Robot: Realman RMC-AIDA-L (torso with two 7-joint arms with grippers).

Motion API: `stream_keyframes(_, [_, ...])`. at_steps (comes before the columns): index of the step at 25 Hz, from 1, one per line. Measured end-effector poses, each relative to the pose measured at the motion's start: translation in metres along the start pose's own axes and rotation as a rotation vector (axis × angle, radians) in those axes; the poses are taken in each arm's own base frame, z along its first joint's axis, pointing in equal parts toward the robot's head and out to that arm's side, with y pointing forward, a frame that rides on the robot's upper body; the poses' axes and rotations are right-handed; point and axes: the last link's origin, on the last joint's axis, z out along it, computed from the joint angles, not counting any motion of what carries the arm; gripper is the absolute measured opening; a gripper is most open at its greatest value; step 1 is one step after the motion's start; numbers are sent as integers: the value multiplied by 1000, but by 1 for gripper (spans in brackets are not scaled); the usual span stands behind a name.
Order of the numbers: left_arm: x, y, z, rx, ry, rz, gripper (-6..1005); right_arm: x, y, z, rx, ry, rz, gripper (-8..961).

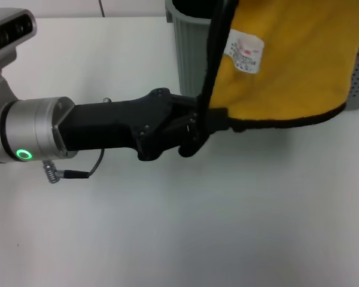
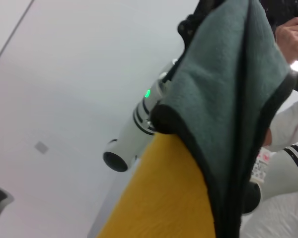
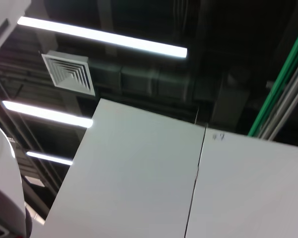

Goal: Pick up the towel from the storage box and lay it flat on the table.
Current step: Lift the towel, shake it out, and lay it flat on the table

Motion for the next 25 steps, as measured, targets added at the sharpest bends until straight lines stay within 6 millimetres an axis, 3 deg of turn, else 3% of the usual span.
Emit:
stream_keyframes(6, [2, -1, -3, 16, 19, 4, 28, -7, -6, 6, -22, -16, -3, 42])
stream_keyframes(15, [-3, -7, -10, 105, 68, -1, 270, -10, -16, 25, -69, -20, 5, 44])
stream_keyframes(23, [1, -2, -10, 92, 127, 67, 551, -6, -17, 26, -61, -17, 22, 46])
stream_keyframes(25, [3, 2, -8, 66, 159, 102, 558, -4, -17, 26, -56, -14, 31, 46])
